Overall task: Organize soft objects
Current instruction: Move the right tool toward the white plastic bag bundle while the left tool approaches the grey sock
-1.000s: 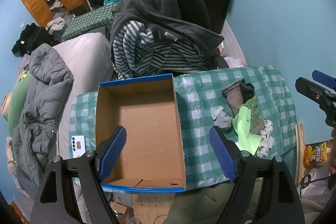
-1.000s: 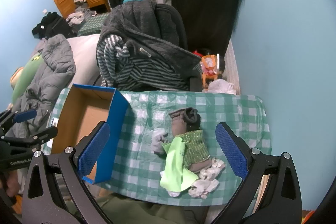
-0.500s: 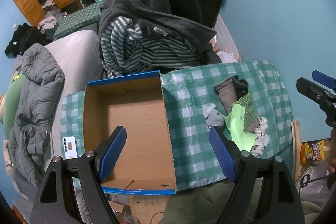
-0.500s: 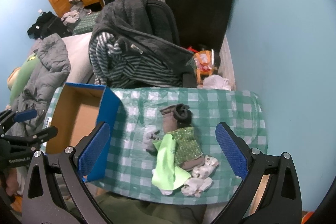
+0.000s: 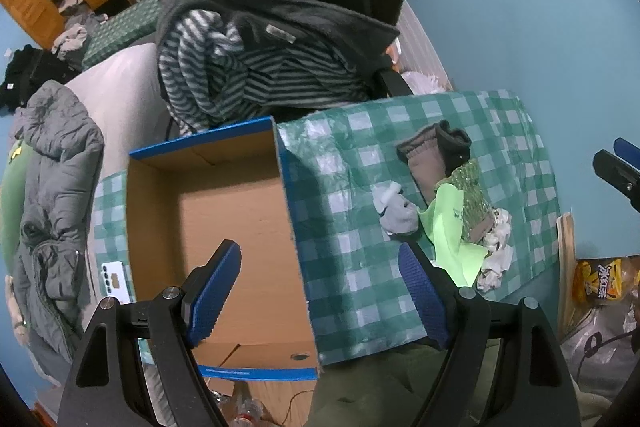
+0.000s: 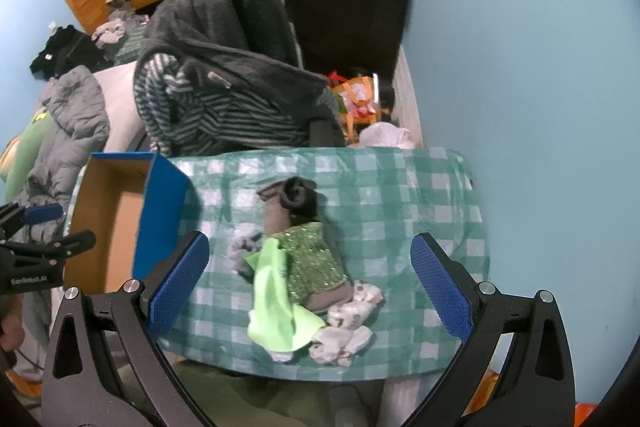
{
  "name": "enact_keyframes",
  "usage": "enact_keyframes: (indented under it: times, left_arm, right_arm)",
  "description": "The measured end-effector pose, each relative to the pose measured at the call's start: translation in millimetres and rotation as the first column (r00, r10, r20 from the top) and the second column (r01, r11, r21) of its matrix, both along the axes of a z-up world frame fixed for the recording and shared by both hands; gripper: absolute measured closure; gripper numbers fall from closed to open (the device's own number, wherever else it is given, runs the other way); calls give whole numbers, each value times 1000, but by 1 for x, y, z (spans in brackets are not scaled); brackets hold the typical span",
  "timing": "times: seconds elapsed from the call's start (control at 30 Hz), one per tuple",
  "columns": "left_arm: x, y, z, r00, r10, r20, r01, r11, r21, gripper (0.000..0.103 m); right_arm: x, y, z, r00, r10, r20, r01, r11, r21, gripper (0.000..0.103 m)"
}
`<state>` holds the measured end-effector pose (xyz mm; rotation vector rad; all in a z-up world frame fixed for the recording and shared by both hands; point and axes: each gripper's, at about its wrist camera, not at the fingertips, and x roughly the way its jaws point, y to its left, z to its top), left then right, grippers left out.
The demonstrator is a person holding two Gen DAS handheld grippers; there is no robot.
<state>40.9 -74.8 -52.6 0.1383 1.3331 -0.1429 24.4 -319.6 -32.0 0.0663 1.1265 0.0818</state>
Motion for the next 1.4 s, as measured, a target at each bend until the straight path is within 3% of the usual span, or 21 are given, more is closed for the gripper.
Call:
enact_keyframes:
  times: [0.73, 1.4]
  left_arm:
    - [24, -49, -73, 988, -49, -144, 53, 998, 20, 21]
    - [20, -62, -130, 979, -27, -203, 32, 999, 24, 21]
  right_arm:
    - [-16, -71, -79, 991, -74, -111, 78, 996, 33, 4]
    - [-26, -69, -182, 953, -16, -302, 38, 997, 67, 13]
